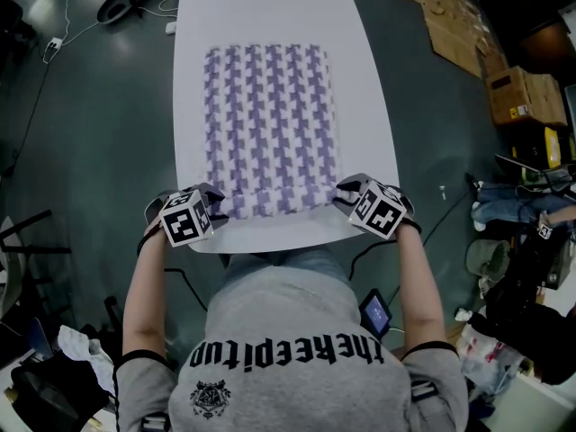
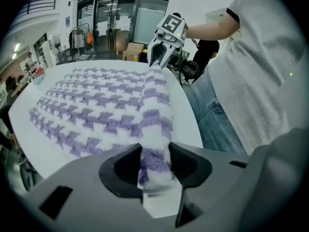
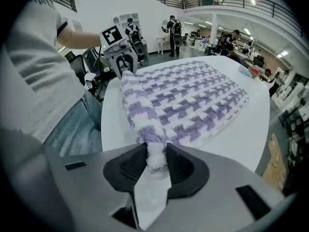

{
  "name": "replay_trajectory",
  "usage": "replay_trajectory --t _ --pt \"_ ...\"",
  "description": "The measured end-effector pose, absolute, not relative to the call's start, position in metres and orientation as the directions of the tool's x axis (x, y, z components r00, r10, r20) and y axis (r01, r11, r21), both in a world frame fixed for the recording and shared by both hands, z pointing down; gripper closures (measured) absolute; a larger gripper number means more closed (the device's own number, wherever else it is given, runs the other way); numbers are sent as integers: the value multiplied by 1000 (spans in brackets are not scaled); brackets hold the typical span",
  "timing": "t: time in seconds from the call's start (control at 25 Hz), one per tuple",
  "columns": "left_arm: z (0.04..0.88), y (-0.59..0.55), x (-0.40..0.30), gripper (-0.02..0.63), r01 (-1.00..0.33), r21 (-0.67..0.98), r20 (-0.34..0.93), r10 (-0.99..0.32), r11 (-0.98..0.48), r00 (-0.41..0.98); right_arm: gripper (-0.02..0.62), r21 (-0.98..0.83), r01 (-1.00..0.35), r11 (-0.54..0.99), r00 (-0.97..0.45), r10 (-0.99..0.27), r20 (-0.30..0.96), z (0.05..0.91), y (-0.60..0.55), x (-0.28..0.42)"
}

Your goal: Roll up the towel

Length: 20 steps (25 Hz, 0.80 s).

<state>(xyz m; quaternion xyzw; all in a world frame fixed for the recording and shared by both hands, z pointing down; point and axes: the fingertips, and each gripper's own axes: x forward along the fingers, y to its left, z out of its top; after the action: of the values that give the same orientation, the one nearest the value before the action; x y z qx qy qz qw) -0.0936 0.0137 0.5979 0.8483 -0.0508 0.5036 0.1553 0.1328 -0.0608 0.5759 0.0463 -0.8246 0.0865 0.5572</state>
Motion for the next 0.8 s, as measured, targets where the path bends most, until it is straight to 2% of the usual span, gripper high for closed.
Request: replay_trajectory --t 0.32,0.8 --pt "596 -26 -103 453 -300 226 848 36 -927 529 485 -112 -244 963 -422 -2 907 574 -94 128" --pt "586 -47 -110 453 -378 140 846 -88 -915 526 485 3 -262 965 -391 -109 914 579 -117 125"
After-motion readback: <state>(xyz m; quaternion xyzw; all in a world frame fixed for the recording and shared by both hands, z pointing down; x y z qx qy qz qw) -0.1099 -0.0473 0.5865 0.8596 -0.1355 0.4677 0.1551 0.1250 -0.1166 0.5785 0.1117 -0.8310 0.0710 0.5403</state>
